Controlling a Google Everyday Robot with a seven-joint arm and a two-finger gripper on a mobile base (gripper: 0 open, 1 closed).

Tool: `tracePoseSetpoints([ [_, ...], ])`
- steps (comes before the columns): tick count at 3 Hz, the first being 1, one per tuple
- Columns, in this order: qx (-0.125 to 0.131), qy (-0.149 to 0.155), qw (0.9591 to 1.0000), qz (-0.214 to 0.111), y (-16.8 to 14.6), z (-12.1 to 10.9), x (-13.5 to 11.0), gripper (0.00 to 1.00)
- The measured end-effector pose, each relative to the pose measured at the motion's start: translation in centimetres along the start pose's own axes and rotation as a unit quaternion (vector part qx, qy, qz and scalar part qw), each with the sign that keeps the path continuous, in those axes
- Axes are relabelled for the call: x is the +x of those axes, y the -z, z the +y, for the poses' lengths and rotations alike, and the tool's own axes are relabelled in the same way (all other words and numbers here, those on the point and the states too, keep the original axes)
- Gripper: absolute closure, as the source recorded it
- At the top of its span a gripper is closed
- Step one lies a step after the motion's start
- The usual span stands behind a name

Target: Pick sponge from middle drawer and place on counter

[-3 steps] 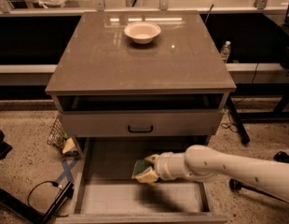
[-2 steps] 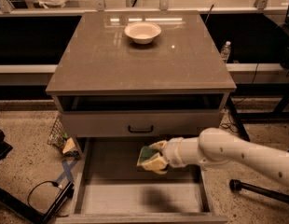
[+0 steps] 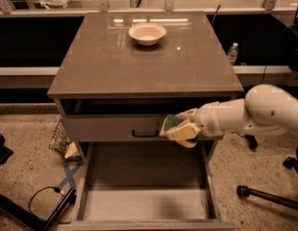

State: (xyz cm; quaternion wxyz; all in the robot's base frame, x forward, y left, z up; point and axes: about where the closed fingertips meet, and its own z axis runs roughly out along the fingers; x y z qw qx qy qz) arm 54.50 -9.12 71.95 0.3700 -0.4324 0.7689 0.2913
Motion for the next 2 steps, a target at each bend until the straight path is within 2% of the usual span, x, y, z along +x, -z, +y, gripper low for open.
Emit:
tracePoseSetpoints([
  [1,0.015,-0.010,0.9997,-0.013,4.3,-1.4,-5.1,1.00],
  [2,0.037,-0.006,0.9990,-0.026,7.1,-2.3,-10.1,1.00],
])
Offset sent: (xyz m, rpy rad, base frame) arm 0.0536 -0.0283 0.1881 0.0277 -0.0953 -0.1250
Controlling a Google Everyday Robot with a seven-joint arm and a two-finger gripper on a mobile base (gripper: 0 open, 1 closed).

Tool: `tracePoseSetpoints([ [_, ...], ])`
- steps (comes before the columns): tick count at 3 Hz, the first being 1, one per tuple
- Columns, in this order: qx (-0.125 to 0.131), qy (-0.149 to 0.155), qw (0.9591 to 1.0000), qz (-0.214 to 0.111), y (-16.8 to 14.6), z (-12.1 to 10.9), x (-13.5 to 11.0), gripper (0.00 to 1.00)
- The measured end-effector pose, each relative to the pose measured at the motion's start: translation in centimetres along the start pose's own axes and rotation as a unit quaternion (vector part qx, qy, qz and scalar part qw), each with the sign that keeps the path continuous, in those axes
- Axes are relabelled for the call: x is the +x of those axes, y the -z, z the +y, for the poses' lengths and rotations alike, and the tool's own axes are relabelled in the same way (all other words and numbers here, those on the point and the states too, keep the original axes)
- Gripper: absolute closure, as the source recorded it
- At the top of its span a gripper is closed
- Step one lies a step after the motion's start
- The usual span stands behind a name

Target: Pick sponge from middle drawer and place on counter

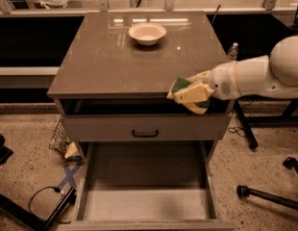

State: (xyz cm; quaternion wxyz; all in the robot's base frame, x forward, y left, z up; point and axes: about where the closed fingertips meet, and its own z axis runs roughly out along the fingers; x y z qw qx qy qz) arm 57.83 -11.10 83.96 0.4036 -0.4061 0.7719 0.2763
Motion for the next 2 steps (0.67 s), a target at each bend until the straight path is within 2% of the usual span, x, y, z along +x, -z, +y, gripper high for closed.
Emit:
tracePoseSetpoints([
  [1,0.015,0.058,0.9974,-0.040,-2.3,-1.4,-6.9,1.00],
  [2,0.010,0.119,0.9901,-0.073,-7.3,-2.1,-11.9,1.00],
])
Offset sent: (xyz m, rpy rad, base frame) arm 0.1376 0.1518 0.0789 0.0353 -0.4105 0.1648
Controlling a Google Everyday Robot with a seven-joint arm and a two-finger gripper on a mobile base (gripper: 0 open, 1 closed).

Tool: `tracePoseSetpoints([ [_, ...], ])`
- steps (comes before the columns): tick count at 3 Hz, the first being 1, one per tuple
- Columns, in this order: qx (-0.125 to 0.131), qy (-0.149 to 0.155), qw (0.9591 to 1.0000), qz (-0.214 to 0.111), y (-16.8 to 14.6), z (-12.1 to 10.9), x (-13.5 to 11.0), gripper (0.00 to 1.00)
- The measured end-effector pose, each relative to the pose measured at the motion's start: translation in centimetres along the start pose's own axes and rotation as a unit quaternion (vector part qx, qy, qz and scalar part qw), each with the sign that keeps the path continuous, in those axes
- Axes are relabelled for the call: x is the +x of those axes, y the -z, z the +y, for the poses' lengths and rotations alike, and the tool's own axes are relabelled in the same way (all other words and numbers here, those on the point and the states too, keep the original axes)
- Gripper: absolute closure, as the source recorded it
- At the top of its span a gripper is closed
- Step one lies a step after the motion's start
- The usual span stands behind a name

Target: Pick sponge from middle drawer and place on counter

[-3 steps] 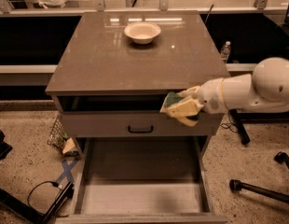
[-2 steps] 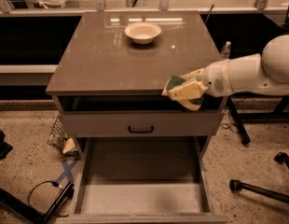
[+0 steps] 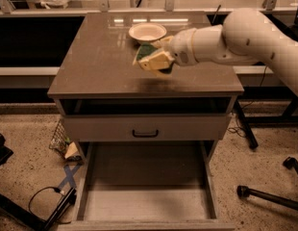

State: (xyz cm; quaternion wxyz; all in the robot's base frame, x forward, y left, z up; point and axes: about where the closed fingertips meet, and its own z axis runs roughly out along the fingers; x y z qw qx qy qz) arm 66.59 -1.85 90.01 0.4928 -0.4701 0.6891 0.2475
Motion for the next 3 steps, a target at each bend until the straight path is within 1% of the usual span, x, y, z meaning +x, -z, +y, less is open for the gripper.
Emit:
tracePoseSetpoints([
  [1,-0.026,0.073,0.9961,-0.044,-10.0,-0.7,-3.9,1.00],
  [2,-0.053,0.110,0.9910,-0.055,-17.5,-0.2,-5.8,1.00],
  [3,-0.059,0.113,0.9899,-0.062,-18.6,0.3,-6.8,0.82],
])
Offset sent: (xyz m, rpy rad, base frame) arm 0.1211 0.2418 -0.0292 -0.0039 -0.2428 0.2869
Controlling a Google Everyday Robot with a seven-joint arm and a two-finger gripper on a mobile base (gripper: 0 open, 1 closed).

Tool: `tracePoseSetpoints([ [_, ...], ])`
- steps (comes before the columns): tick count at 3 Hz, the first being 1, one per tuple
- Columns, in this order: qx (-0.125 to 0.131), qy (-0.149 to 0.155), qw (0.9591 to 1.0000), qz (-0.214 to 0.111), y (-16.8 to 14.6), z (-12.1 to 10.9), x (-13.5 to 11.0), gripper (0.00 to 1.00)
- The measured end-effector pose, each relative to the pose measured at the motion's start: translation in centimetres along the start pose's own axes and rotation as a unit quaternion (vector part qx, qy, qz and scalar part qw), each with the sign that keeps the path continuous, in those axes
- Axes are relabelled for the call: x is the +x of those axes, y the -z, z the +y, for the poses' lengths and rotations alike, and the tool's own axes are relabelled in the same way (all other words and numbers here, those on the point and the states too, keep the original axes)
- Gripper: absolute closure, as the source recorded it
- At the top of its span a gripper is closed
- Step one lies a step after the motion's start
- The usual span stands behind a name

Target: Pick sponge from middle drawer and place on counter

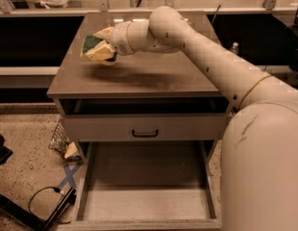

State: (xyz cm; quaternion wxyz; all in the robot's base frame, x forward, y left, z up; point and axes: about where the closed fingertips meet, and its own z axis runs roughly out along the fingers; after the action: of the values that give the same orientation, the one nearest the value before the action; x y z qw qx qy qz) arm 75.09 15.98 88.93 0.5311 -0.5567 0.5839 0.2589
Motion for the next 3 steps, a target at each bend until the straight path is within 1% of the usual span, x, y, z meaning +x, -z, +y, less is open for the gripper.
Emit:
tracePoseSetpoints([
  [3,-0.006,-0.001,1.0000,-0.001,-0.62,0.50,0.01,0.13],
])
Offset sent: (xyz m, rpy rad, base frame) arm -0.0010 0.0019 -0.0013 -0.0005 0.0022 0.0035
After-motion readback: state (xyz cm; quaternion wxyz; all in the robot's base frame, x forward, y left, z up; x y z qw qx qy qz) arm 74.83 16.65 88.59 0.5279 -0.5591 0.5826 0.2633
